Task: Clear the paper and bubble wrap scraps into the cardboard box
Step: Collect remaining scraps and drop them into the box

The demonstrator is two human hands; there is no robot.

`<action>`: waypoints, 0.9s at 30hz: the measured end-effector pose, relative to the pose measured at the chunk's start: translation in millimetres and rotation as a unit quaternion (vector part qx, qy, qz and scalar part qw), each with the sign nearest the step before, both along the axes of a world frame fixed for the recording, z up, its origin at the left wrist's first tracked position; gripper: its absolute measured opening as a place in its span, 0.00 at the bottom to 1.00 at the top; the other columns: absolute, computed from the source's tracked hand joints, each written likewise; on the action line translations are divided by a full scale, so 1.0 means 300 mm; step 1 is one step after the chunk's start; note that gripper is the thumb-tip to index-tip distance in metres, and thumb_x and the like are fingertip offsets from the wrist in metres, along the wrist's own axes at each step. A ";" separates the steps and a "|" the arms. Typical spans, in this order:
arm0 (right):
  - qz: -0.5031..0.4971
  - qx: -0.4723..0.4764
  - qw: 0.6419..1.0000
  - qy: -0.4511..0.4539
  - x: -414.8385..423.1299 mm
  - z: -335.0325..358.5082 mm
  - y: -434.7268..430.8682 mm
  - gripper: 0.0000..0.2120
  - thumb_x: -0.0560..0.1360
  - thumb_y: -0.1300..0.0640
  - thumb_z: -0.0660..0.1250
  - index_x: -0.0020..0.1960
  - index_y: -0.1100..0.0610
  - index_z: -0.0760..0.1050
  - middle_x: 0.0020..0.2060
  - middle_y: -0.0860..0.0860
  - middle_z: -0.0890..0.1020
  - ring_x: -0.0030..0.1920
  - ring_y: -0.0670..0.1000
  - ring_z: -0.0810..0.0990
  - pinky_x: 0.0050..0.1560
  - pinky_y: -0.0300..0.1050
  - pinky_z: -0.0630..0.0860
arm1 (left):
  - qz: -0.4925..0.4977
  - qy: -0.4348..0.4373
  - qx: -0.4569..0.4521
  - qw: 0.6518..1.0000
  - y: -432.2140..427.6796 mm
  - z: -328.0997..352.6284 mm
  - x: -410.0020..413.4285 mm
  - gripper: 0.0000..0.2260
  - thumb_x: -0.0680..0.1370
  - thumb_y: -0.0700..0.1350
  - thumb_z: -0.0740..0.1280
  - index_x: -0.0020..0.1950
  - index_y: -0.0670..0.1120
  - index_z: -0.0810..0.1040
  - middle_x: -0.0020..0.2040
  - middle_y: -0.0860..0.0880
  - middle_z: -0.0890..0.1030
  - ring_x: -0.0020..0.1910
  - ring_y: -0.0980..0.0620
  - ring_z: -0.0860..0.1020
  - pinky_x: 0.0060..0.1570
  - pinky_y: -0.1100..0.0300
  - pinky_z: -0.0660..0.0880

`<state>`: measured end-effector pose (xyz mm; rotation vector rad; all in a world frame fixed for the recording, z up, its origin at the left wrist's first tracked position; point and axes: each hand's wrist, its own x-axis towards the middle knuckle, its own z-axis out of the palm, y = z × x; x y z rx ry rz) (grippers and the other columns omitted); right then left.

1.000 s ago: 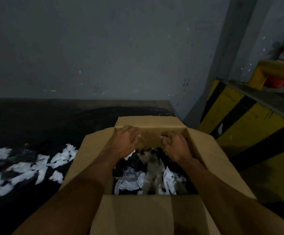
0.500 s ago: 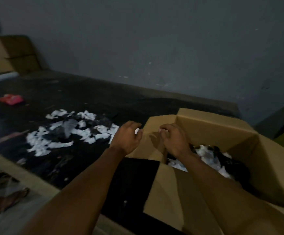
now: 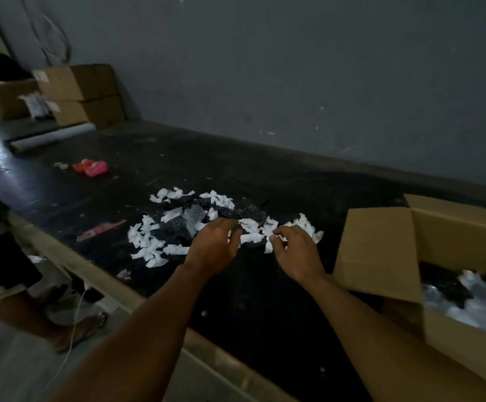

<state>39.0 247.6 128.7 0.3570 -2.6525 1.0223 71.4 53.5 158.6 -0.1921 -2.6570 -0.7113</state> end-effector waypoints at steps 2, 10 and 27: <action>-0.015 0.016 1.000 -0.023 0.014 -0.047 -0.061 0.12 0.78 0.51 0.65 0.57 0.56 0.79 0.53 0.54 0.79 0.56 0.52 0.76 0.59 0.46 0.72 | -0.015 0.003 -0.007 1.000 -0.077 -0.032 -0.020 0.14 0.79 0.47 0.64 0.62 0.43 0.77 0.57 0.44 0.80 0.52 0.47 0.78 0.54 0.55 0.74; -0.100 0.040 0.989 -0.102 -0.001 -0.200 -0.124 0.16 0.78 0.50 0.64 0.63 0.55 0.75 0.60 0.54 0.75 0.61 0.53 0.74 0.62 0.48 0.72 | -0.099 -0.024 -0.011 0.995 -0.145 -0.188 -0.177 0.15 0.78 0.46 0.65 0.61 0.40 0.78 0.56 0.42 0.81 0.53 0.45 0.79 0.55 0.54 0.75; -0.180 0.189 0.951 -0.164 -0.467 -0.454 -0.001 0.35 0.75 0.41 0.62 0.77 0.45 0.51 0.78 0.54 0.50 0.76 0.60 0.52 0.72 0.61 0.59 | -0.238 -0.168 -0.202 0.935 0.065 -0.525 -0.714 0.36 0.79 0.51 0.63 0.78 0.42 0.45 0.79 0.46 0.42 0.77 0.48 0.39 0.73 0.57 0.40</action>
